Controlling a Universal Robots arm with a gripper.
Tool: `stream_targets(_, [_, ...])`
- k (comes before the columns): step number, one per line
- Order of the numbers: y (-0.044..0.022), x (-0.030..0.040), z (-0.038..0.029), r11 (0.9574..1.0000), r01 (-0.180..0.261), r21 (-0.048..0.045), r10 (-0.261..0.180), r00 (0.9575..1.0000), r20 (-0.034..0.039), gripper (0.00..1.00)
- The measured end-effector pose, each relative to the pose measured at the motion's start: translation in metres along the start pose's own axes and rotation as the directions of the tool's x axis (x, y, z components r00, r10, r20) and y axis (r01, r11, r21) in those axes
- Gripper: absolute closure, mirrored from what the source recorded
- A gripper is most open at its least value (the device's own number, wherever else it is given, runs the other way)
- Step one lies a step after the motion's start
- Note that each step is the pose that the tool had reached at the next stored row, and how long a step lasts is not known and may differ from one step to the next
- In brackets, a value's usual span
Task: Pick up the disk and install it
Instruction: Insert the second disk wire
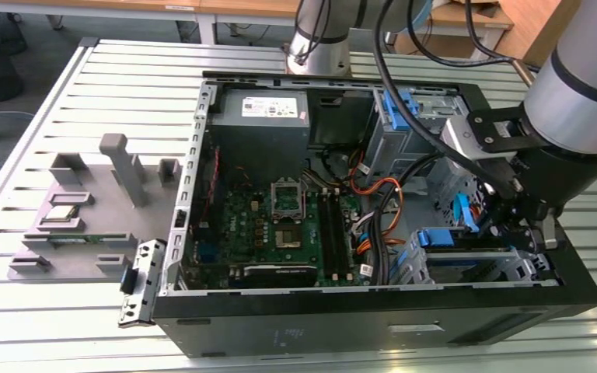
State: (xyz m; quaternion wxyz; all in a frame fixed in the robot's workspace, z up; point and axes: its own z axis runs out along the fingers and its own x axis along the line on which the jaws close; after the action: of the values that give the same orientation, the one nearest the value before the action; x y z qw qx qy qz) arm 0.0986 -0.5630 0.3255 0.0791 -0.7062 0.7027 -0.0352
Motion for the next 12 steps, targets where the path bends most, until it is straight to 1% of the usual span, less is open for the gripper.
stream_targets(4, [0.0003, 0.0001, 0.0016, 1.0000, 0.000, -0.0002, 0.000, 1.0000, -0.0009, 0.83])
stream_targets(8, [0.0004, 0.0001, 0.0022, 1.0000, 0.000, -0.0001, 0.000, 1.0000, -0.0002, 0.83])
stream_targets(10, [0.0006, 0.0001, 0.0032, 1.0000, 0.000, -0.0001, 0.000, 1.0000, 0.0021, 0.82])
stream_targets(11, [0.0005, 0.0001, 0.0032, 1.0000, 0.000, 0.0000, 0.000, 1.0000, 0.0017, 0.82])
stream_targets(12, [0.0005, 0.0002, 0.0030, 1.0000, 0.000, 0.0000, 0.000, 1.0000, 0.0011, 0.75])
